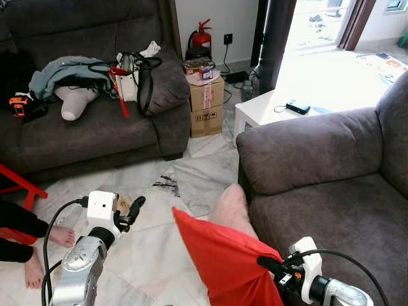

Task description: Move the pillow to the sofa from floor

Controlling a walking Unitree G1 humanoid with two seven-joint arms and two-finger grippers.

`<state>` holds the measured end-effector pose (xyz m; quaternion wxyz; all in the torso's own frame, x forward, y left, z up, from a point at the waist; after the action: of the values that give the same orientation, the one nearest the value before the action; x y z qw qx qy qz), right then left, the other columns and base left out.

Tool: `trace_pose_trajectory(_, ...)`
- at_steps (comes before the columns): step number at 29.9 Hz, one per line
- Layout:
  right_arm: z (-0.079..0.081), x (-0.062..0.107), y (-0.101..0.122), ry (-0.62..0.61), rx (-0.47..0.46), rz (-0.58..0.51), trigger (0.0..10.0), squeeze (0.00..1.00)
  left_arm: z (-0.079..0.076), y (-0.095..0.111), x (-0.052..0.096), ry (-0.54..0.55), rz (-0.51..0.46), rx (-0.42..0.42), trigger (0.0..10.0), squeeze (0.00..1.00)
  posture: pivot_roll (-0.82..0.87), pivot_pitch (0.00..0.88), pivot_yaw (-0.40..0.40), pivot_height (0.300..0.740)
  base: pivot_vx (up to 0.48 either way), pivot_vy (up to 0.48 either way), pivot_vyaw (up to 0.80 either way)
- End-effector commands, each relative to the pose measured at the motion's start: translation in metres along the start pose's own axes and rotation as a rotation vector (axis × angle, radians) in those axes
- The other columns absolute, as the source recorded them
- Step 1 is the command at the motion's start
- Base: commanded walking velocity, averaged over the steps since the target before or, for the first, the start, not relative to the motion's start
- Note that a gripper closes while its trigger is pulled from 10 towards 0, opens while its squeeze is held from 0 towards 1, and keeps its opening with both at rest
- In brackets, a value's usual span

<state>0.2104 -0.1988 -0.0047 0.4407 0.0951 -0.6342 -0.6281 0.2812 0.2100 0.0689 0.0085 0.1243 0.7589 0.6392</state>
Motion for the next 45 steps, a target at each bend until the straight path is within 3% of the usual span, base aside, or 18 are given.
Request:
trace_pose_trajectory(1,0.004,-0.002,0.024,0.074,0.062,-0.096,10.0,0.00,0.000,-0.005,0.004,-0.035,0.045,-0.002,10.0,0.00,0.06,0.046,0.060,0.740,0.000,0.000,0.00)
trace_pose_trajectory(9,0.030,0.010,0.020,0.326,0.131,-0.023,10.0,0.00,0.003,-0.014,0.019,-0.218,0.222,-0.098,10.0,0.00,0.06,0.039,0.058,0.740,0.000,0.000,0.00)
trace_pose_trajectory(20,0.044,0.009,0.022,0.462,0.178,0.022,10.0,0.00,0.008,-0.039,0.052,-0.493,0.576,-0.205,10.0,0.00,0.07,0.049,0.053,0.740,0.000,0.000,0.00)
trace_pose_trajectory(26,0.050,0.009,0.025,0.503,0.184,0.020,10.0,0.00,0.009,-0.053,0.059,-0.608,0.729,-0.348,10.0,0.00,0.07,0.054,0.048,0.740,0.000,0.000,0.00)
trace_pose_trajectory(27,0.051,0.010,0.027,0.515,0.184,0.012,10.0,0.00,0.012,-0.059,0.061,-0.653,0.787,-0.438,10.0,0.00,0.07,0.055,0.049,0.740,0.000,0.000,0.00)
trace_pose_trajectory(29,0.052,0.011,0.028,0.521,0.186,0.010,10.0,0.00,0.013,-0.061,0.062,-0.669,0.817,-0.487,10.0,0.00,0.07,0.056,0.048,0.740,0.000,0.000,0.00)
trace_pose_trajectory(30,0.053,0.012,0.030,0.528,0.188,0.005,10.0,0.00,0.016,-0.065,0.064,-0.689,0.851,-0.555,10.0,0.00,0.07,0.056,0.048,0.740,0.000,0.000,0.00)
trace_pose_trajectory(31,0.053,0.012,0.033,0.535,0.189,-0.007,10.0,0.00,0.022,-0.069,0.065,-0.716,0.890,-0.676,10.0,0.00,0.06,0.058,0.052,0.740,0.000,0.000,0.00)
trace_pose_trajectory(40,0.062,0.018,0.042,0.610,0.238,-0.027,10.0,0.00,0.028,-0.066,0.066,-0.782,0.929,-0.742,10.0,0.00,0.06,0.059,0.054,0.740,0.000,0.000,0.00)
trace_pose_trajectory(45,0.063,0.019,0.051,0.604,0.230,-0.067,10.0,0.00,0.035,-0.065,0.066,-0.806,0.927,-0.865,10.0,0.00,0.06,0.060,0.053,0.740,0.000,0.000,0.00)
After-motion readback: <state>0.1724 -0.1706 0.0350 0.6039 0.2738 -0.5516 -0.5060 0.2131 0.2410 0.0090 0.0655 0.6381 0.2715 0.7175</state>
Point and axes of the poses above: a point about 5 cm out from each wrist's last joint towards the gripper, its own x axis pointing back from the gripper into the wrist, its own y axis along the axis of the wrist's last joint, z = x × y, the point moved 1 cm from there along -x, pointing out of the wrist towards the gripper, and after that the axes turned 11 degrees about x, right-handed, at the moved point
